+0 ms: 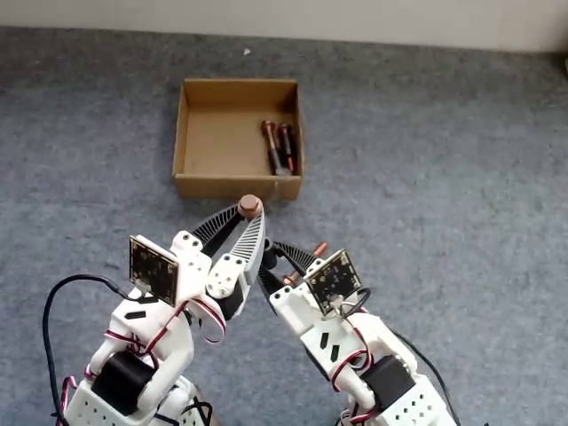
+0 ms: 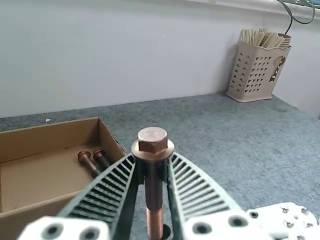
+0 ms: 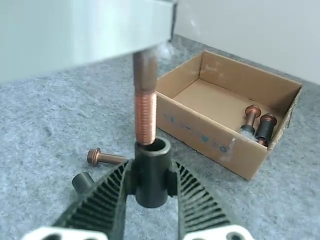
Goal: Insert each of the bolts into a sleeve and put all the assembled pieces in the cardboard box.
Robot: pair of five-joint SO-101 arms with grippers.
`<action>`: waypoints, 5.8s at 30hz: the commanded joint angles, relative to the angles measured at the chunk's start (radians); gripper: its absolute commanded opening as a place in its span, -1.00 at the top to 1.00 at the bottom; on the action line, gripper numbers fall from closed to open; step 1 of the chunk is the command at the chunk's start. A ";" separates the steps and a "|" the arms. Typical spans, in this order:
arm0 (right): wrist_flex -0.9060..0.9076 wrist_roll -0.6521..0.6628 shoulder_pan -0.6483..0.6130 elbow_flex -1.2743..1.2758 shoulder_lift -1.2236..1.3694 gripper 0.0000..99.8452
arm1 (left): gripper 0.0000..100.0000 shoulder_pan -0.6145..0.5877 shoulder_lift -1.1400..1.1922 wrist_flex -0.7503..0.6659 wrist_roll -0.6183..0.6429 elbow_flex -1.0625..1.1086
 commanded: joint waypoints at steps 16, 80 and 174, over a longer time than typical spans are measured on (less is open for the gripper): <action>-0.027 0.002 -0.033 0.131 -0.022 0.99 | 0.99 0.054 -0.002 -0.002 -0.008 -0.007; -0.492 -0.029 0.265 -0.874 1.310 0.99 | 0.56 -1.032 -0.002 0.354 -0.336 0.269; 0.420 0.457 -0.189 -1.116 1.807 0.99 | 0.57 -1.038 -0.002 0.354 -0.336 0.272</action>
